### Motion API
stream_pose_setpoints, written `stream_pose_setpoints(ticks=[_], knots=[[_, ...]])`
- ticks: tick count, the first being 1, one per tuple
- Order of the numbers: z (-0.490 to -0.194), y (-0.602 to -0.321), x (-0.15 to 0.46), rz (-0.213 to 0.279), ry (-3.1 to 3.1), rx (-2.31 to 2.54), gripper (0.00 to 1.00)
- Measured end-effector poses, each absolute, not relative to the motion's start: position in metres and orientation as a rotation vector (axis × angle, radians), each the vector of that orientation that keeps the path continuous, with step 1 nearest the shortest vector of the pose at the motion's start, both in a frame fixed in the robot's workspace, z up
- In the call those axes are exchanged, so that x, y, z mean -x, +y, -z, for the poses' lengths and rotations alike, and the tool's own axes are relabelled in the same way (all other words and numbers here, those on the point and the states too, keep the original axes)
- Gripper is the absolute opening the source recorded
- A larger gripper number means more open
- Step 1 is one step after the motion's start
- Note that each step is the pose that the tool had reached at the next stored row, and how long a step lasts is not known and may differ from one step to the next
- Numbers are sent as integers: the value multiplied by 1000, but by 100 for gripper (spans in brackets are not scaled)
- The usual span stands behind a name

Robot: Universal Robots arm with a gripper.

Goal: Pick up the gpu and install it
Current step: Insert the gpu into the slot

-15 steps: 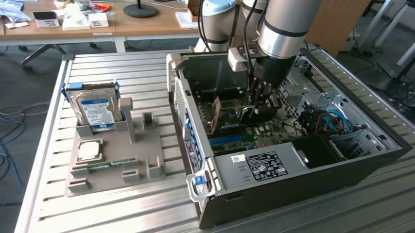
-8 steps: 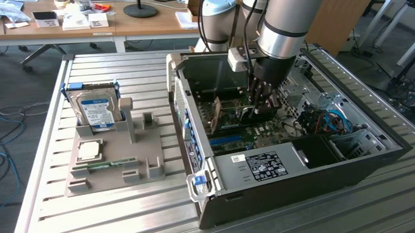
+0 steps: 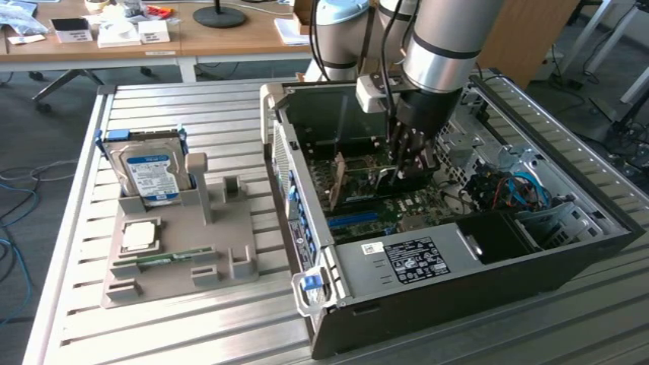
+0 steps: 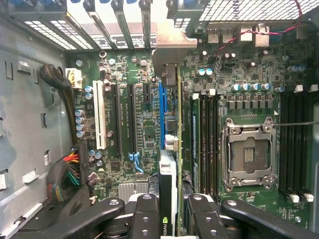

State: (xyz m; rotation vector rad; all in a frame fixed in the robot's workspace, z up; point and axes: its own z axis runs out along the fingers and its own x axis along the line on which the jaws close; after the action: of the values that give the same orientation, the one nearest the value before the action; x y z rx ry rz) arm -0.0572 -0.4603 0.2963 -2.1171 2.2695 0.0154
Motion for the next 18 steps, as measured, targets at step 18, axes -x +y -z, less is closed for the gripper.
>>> stream_pose_setpoints(ticks=[18], knots=[[-292,-460,67,-15,2270,2117,27]])
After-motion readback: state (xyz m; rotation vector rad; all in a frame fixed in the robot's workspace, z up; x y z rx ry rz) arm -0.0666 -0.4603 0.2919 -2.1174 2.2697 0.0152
